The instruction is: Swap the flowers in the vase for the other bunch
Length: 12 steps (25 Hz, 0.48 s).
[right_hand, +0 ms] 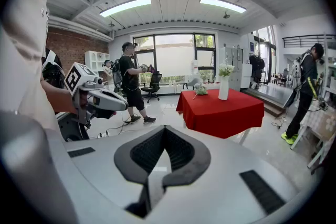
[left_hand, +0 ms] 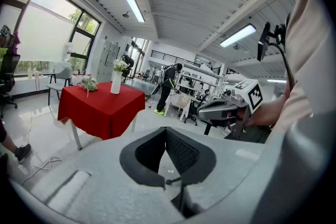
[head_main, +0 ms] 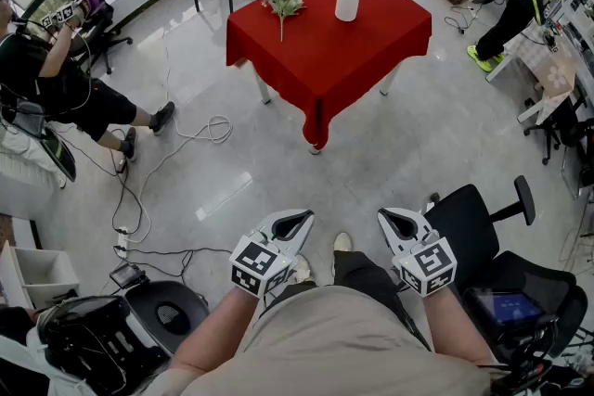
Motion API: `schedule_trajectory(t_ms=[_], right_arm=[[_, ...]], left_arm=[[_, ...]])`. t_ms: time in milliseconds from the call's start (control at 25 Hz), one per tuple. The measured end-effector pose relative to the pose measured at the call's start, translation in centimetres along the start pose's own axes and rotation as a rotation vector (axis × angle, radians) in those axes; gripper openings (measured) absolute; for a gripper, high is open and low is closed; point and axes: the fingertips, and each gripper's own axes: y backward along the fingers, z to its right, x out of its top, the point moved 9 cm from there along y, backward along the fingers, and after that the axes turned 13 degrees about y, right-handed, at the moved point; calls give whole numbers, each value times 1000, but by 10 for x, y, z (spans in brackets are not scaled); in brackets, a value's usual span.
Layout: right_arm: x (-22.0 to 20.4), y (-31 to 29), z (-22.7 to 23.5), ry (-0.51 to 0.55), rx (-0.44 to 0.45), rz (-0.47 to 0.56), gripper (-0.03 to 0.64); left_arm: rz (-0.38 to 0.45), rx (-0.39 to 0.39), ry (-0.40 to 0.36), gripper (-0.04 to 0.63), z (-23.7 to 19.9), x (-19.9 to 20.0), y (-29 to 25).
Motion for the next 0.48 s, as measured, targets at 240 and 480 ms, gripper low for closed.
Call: schedule_trajectory(t_ms=[240, 480], right_arm=[[3, 5, 11, 9, -6, 38, 11], [12, 7, 72, 17, 6, 87, 11]], left_arm=[[41, -27, 35, 8, 5, 7, 8], [25, 17, 15, 8, 18, 42, -35]])
